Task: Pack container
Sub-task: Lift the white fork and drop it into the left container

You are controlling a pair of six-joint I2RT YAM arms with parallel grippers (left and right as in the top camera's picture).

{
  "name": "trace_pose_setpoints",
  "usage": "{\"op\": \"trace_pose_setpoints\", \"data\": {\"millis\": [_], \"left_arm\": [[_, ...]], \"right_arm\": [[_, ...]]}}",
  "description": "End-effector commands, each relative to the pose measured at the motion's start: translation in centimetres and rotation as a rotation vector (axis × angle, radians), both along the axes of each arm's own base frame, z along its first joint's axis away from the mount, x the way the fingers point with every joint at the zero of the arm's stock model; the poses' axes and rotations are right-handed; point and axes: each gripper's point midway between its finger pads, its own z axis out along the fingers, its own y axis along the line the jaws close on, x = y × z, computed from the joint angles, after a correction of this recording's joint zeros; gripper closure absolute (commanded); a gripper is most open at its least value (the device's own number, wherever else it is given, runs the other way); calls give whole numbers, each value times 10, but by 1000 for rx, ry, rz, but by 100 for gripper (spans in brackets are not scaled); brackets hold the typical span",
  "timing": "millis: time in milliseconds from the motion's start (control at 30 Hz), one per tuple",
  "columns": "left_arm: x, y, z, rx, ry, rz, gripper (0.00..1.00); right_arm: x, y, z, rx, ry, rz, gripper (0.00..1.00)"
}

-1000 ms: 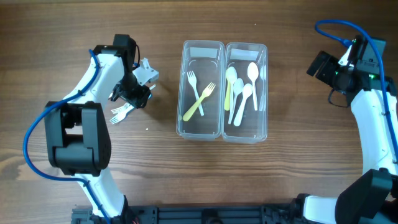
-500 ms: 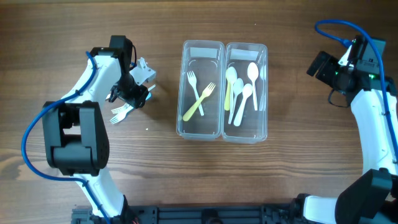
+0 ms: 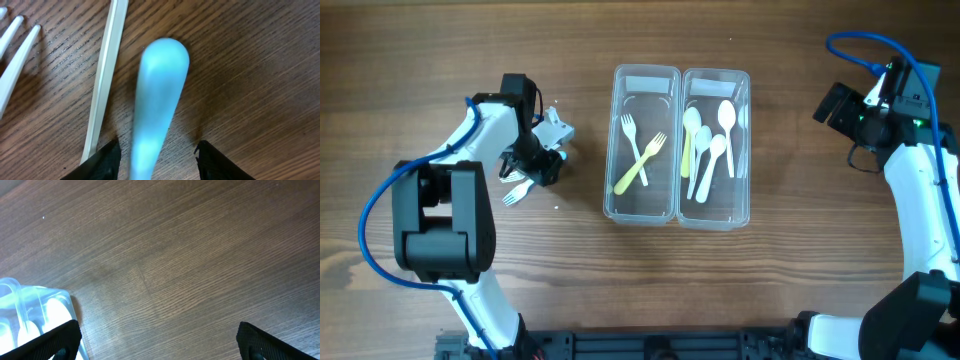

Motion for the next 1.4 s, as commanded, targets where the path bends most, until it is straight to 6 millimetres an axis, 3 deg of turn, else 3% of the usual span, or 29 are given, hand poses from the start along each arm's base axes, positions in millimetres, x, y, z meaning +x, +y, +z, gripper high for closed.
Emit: {"op": "trace_pose_setpoints", "data": {"millis": [0, 100, 367, 500, 633, 767, 867, 933, 1000, 1067, 1167, 1267, 1367], "left_arm": [[-4, -5, 2, -27, 5, 1, 52], [-5, -5, 2, -27, 9, 2, 70], [-6, -1, 1, 0, 11, -2, 96], [-2, -12, 11, 36, -8, 2, 96], [7, -28, 55, 131, -86, -86, 96], [8, -42, 73, 130, -135, -122, 96], [6, -41, 77, 128, -135, -43, 96], [11, -44, 90, 113, -169, 9, 96], [19, -70, 129, -4, -249, 47, 96], [22, -108, 176, -159, -340, 46, 96], [22, -154, 226, -294, -493, 19, 96], [17, -193, 238, -374, -528, 21, 96], [20, -216, 216, -392, -472, 109, 96]], "right_arm": [[2, 1, -4, 11, 8, 3, 0], [2, 1, -4, 11, 8, 3, 0], [2, 1, -3, 10, 7, 2, 0], [2, 1, -3, 10, 7, 2, 0], [3, 1, -3, 10, 3, 2, 0], [2, 1, -3, 10, 4, 2, 0], [3, 1, -3, 10, 3, 2, 0], [3, 1, -3, 11, 3, 2, 0], [3, 2, -3, 13, 2, 5, 0], [3, 3, -3, 20, 1, 9, 0], [3, 3, -3, 20, 1, 9, 0], [3, 3, -3, 19, 1, 9, 0], [3, 3, -3, 19, 1, 9, 0]]}}
